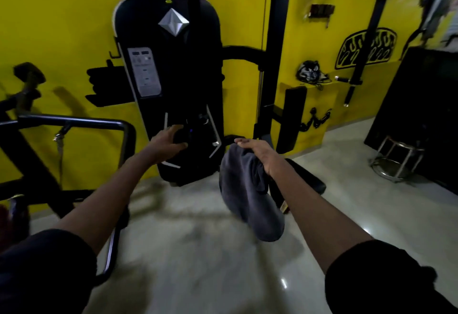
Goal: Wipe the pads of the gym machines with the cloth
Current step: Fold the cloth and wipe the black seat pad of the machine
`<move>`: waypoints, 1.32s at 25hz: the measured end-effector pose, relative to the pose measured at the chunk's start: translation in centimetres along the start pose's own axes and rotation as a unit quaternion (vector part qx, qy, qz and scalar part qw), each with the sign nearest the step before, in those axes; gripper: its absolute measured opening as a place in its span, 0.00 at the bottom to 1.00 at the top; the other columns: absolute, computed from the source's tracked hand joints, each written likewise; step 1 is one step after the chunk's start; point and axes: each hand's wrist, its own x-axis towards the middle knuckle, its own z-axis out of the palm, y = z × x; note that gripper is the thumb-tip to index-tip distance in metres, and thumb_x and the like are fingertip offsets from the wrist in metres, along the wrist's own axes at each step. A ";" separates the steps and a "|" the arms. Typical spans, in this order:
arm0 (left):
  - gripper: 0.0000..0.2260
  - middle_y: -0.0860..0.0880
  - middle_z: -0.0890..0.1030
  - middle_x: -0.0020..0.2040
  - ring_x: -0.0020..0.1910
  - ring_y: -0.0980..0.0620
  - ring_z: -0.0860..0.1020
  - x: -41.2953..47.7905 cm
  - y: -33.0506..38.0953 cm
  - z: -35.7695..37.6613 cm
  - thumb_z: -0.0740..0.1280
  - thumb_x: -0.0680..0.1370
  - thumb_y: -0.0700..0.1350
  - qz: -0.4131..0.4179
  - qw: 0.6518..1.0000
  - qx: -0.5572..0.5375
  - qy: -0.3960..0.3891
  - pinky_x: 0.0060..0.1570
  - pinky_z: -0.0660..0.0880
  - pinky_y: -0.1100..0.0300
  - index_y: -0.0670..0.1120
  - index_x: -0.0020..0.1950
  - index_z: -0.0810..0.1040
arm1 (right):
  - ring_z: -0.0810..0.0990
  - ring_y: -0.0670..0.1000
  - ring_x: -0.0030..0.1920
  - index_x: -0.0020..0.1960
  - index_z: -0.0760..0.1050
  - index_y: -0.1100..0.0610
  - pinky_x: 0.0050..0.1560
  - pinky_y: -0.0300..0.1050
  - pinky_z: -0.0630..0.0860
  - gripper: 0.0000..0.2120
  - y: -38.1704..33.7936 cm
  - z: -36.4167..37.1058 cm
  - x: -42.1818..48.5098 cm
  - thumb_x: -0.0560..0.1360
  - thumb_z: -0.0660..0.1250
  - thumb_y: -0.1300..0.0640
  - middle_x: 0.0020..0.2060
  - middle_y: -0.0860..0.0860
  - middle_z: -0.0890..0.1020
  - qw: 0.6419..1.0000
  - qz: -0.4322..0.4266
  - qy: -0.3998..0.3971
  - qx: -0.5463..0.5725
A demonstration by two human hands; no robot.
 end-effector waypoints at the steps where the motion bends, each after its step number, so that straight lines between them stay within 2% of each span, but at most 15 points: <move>1: 0.30 0.40 0.71 0.71 0.70 0.41 0.70 1.3 0.8 0.9 0.71 0.77 0.45 0.003 1.000 -0.014 -0.004 0.67 0.70 0.48 0.45 0.76 0.64 | 0.81 0.49 0.46 0.54 0.82 0.58 0.45 0.37 0.78 0.06 -0.2 -1.7 1.1 0.80 0.66 0.62 0.48 0.53 0.83 1.000 -0.012 0.021 -0.013; 4: 0.30 0.40 0.71 0.71 0.71 0.42 0.69 5.4 3.7 4.6 0.72 0.77 0.47 0.020 0.999 -0.017 -0.020 0.68 0.69 0.48 0.45 0.76 0.64 | 0.79 0.52 0.54 0.52 0.81 0.55 0.56 0.46 0.77 0.06 -1.2 -7.5 3.9 0.80 0.66 0.61 0.53 0.55 0.82 0.997 -0.025 0.075 -0.021; 8: 0.31 0.40 0.67 0.74 0.74 0.43 0.66 11.2 7.6 9.4 0.71 0.78 0.47 0.046 0.997 -0.019 -0.050 0.70 0.67 0.49 0.44 0.78 0.62 | 0.80 0.51 0.50 0.56 0.80 0.55 0.46 0.41 0.77 0.08 -3.3 -14.5 7.3 0.81 0.65 0.63 0.51 0.54 0.81 0.985 -0.049 0.165 0.026; 11: 0.31 0.41 0.65 0.75 0.75 0.42 0.64 16.7 9.7 12.1 0.70 0.78 0.48 0.055 0.996 -0.029 -0.066 0.70 0.67 0.48 0.44 0.78 0.61 | 0.81 0.50 0.47 0.53 0.81 0.53 0.44 0.41 0.78 0.08 -4.6 -19.1 10.7 0.80 0.65 0.63 0.49 0.54 0.82 0.979 -0.057 0.192 0.045; 16: 0.31 0.39 0.62 0.77 0.75 0.41 0.63 27.2 13.4 15.8 0.70 0.79 0.45 0.089 0.990 -0.063 -0.092 0.67 0.68 0.49 0.42 0.78 0.60 | 0.81 0.54 0.51 0.55 0.82 0.52 0.52 0.48 0.79 0.09 -7.5 -25.4 17.5 0.79 0.66 0.62 0.54 0.56 0.82 0.974 -0.064 0.211 0.052; 19: 0.30 0.39 0.62 0.77 0.76 0.40 0.62 33.1 15.2 17.3 0.69 0.79 0.43 0.096 0.987 -0.072 -0.104 0.67 0.68 0.48 0.41 0.78 0.60 | 0.81 0.51 0.51 0.56 0.82 0.51 0.49 0.44 0.79 0.10 -10.4 -27.8 21.2 0.79 0.67 0.61 0.54 0.54 0.83 0.970 -0.079 0.226 0.037; 21: 0.29 0.39 0.63 0.76 0.75 0.40 0.62 37.0 16.2 18.8 0.69 0.79 0.45 0.101 0.986 -0.061 -0.115 0.68 0.67 0.48 0.42 0.78 0.62 | 0.82 0.51 0.54 0.53 0.83 0.48 0.53 0.46 0.79 0.10 -12.0 -29.5 24.3 0.78 0.68 0.61 0.56 0.53 0.84 0.967 -0.096 0.234 0.031; 23: 0.24 0.40 0.69 0.72 0.69 0.42 0.69 40.2 17.3 20.7 0.68 0.80 0.44 0.099 0.986 -0.054 -0.126 0.60 0.70 0.55 0.40 0.74 0.67 | 0.82 0.53 0.58 0.50 0.83 0.47 0.59 0.49 0.79 0.10 -13.4 -31.2 27.4 0.78 0.68 0.62 0.58 0.53 0.83 0.965 -0.111 0.234 0.034; 25: 0.14 0.41 0.77 0.60 0.51 0.49 0.76 42.9 18.1 23.3 0.65 0.82 0.44 0.060 0.984 -0.038 -0.166 0.46 0.70 0.62 0.37 0.63 0.76 | 0.81 0.54 0.59 0.51 0.83 0.48 0.58 0.48 0.79 0.11 -14.6 -32.7 30.4 0.78 0.68 0.63 0.58 0.53 0.83 0.961 -0.128 0.241 0.051; 26: 0.12 0.43 0.78 0.53 0.43 0.54 0.75 43.9 18.5 24.5 0.63 0.83 0.46 0.025 0.978 -0.029 -0.206 0.45 0.70 0.62 0.37 0.53 0.79 | 0.81 0.54 0.58 0.52 0.82 0.49 0.57 0.47 0.79 0.11 -15.2 -33.4 31.8 0.78 0.67 0.63 0.59 0.53 0.83 0.958 -0.135 0.244 0.063; 27: 0.16 0.44 0.78 0.50 0.41 0.56 0.74 45.3 18.6 26.1 0.60 0.84 0.49 -0.009 0.966 -0.025 -0.255 0.49 0.71 0.59 0.40 0.46 0.80 | 0.81 0.54 0.58 0.52 0.82 0.49 0.56 0.47 0.79 0.11 -15.8 -34.1 33.3 0.78 0.67 0.64 0.60 0.54 0.82 0.957 -0.141 0.243 0.070; 29: 0.27 0.45 0.81 0.52 0.51 0.51 0.76 47.5 19.1 28.5 0.51 0.83 0.62 -0.062 0.938 -0.053 -0.336 0.60 0.67 0.53 0.46 0.43 0.82 | 0.79 0.57 0.62 0.51 0.82 0.49 0.60 0.51 0.77 0.12 -16.8 -35.2 36.4 0.79 0.65 0.64 0.63 0.56 0.81 0.959 -0.152 0.228 0.074; 31: 0.38 0.43 0.81 0.54 0.58 0.44 0.76 49.7 19.8 31.1 0.43 0.78 0.71 -0.115 0.913 -0.112 -0.375 0.66 0.65 0.47 0.45 0.52 0.82 | 0.79 0.58 0.63 0.53 0.82 0.52 0.60 0.50 0.77 0.12 -17.6 -36.0 39.4 0.79 0.64 0.65 0.64 0.57 0.80 0.960 -0.153 0.214 0.095; 33: 0.41 0.40 0.81 0.57 0.56 0.41 0.79 51.8 20.6 33.7 0.44 0.74 0.75 -0.147 0.888 -0.189 -0.393 0.67 0.66 0.43 0.44 0.61 0.78 | 0.80 0.57 0.59 0.60 0.80 0.56 0.54 0.47 0.77 0.13 -18.5 -36.6 41.7 0.80 0.63 0.66 0.62 0.57 0.80 0.963 -0.152 0.193 0.109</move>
